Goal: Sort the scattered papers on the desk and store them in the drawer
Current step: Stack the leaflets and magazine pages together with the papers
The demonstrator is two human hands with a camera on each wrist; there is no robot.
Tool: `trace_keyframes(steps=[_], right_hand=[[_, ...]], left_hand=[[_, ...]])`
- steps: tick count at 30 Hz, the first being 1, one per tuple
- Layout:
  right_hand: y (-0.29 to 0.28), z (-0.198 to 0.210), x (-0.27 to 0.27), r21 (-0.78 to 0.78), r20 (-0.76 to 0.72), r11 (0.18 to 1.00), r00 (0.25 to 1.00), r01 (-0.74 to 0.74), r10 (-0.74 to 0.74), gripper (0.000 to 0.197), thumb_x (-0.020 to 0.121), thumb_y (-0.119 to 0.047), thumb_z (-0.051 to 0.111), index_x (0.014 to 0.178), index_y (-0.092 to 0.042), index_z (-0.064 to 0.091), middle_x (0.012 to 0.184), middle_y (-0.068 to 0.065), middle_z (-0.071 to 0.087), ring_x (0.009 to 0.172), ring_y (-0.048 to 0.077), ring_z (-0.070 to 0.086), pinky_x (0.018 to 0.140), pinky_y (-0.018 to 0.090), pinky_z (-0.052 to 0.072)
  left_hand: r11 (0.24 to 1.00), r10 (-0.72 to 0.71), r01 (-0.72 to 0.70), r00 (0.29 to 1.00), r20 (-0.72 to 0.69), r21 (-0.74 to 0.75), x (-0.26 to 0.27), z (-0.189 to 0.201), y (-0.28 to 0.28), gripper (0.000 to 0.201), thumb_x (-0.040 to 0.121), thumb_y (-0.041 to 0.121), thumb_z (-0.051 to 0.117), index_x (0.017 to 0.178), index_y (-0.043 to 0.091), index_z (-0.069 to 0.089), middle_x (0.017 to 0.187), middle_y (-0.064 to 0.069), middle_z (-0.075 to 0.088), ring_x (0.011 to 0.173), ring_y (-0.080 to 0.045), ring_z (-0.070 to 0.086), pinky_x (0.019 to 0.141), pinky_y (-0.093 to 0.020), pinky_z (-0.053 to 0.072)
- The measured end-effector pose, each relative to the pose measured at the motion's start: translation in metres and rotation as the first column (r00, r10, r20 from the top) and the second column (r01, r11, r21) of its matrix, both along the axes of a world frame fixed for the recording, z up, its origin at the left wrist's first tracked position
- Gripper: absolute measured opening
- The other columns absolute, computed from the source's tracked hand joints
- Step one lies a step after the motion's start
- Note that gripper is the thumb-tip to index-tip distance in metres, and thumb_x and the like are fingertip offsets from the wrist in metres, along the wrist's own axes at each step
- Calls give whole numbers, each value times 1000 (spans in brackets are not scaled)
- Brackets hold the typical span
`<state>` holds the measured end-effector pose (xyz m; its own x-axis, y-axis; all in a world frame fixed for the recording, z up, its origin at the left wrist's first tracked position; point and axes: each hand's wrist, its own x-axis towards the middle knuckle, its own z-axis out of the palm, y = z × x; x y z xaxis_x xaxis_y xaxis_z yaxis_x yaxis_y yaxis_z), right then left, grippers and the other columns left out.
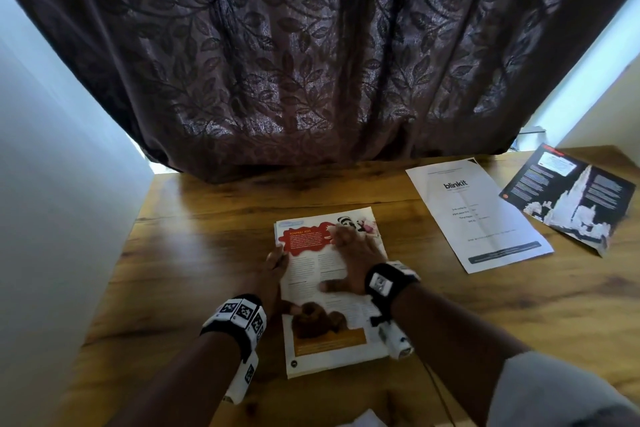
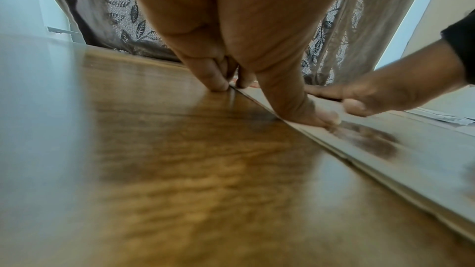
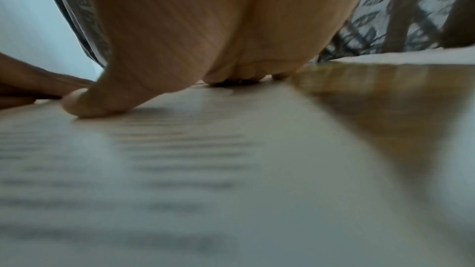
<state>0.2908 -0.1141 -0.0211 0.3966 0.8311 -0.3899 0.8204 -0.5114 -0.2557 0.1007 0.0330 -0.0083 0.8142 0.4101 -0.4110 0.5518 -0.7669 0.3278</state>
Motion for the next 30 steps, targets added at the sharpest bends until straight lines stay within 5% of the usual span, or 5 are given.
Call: trace_keyframes(steps=[16,19,22,26,30], right_hand=[[-134,-5,8,-109,-4,990,996,-91,91,146,55,-97,54,155,-25,-26,155,-9,-40,143,16,-36,119,48,-20],[-142,10,20,19,-185,999,982,42,-38,102,80,-69,64,159,-33,10,166,-12,0,153,15,1,125,45,8],[-153,23,56,161,-124,961,971,225,-206,48,88,-51,61,134,-39,50,141,-11,51,128,16,51,105,38,46],[-174,25,109,123,84,845,843,520,-531,71,89,-35,69,151,-21,39,158,5,36,142,31,34,117,42,33],[-185,10,126,64,114,821,813,568,-571,64,91,-33,67,147,-16,42,155,9,41,127,31,54,108,42,47]], left_hand=[[998,32,-31,999,22,-54,-1,3,-1,117,74,42,79,156,17,-1,163,5,-14,151,-20,-2,121,-37,10],[998,42,-41,999,14,-54,-1,1,1,118,73,44,79,156,19,0,163,6,-12,151,-21,0,122,-39,11],[996,60,-59,998,10,-67,0,-2,3,118,72,41,81,156,21,0,163,7,-10,151,-21,0,123,-43,13],[998,26,-27,999,-28,-49,-1,-4,3,116,75,46,77,155,22,-3,163,6,-13,151,-22,-2,123,-42,11],[999,26,-27,999,-31,-43,-2,-4,3,116,74,49,76,155,24,-3,163,7,-13,151,-22,-1,123,-44,13]])
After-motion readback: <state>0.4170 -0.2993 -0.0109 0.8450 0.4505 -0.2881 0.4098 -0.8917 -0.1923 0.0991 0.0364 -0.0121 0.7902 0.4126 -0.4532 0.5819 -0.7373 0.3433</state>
